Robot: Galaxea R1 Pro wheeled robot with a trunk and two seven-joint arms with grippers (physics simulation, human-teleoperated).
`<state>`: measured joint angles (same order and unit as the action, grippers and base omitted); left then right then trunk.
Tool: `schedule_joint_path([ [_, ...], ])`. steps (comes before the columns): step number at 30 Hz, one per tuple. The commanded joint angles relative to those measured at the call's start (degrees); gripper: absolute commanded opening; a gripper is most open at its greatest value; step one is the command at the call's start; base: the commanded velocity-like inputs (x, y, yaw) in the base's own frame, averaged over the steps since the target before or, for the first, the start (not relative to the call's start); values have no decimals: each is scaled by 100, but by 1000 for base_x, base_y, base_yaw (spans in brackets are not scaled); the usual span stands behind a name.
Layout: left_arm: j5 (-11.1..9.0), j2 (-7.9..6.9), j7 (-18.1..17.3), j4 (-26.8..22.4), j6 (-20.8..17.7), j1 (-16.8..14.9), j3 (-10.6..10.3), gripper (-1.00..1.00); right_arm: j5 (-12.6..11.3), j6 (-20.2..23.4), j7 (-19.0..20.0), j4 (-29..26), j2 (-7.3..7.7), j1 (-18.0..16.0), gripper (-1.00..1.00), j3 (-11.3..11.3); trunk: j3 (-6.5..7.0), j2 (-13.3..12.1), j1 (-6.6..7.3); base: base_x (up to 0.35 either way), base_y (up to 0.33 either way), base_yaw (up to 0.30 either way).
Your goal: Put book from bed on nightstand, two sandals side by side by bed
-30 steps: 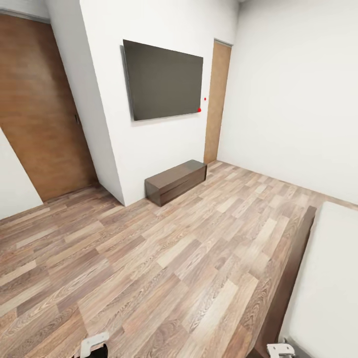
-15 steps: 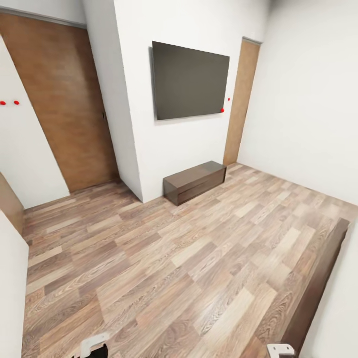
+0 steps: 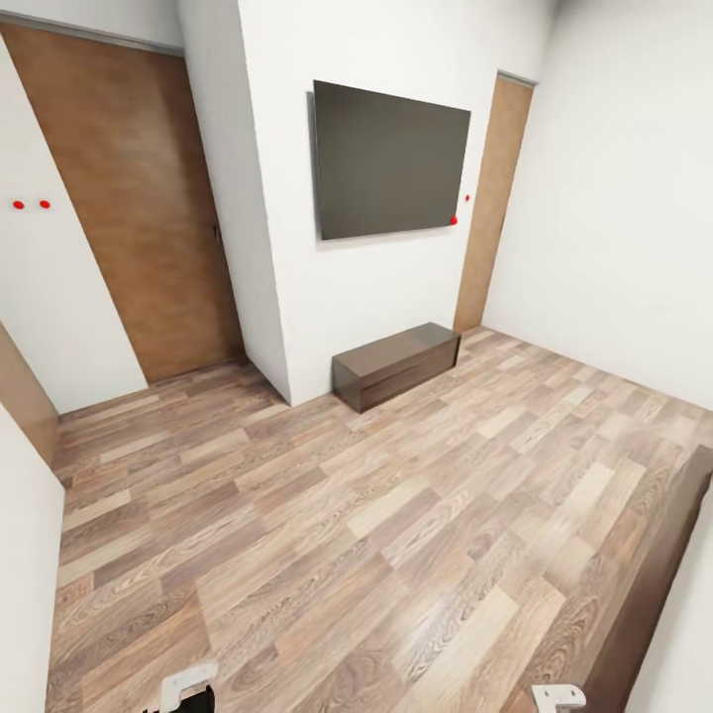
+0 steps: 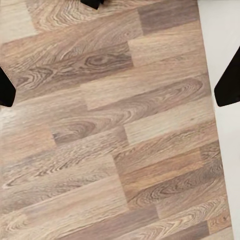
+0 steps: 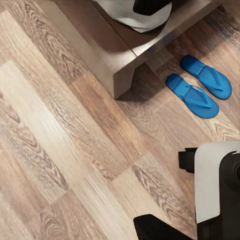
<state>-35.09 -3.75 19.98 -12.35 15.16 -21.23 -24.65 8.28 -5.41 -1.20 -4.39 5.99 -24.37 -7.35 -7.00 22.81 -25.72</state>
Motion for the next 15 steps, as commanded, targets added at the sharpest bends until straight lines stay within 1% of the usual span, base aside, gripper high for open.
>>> schedule_joint_path([
  [1,-42,-3,30,-5,13,-4,-49,100,60,-22,-12,8,-1,-6,100,-47,-12,11,-6,286,0,8],
  [11,-42,-3,27,-4,13,-4,-49,100,60,-22,-12,8,-2,-6,100,-43,-12,11,-6,319,2,0],
  [15,-42,-3,30,-4,13,-4,-49,100,60,-22,-12,8,-1,-6,100,-45,-12,11,-6,334,47,-107],
])
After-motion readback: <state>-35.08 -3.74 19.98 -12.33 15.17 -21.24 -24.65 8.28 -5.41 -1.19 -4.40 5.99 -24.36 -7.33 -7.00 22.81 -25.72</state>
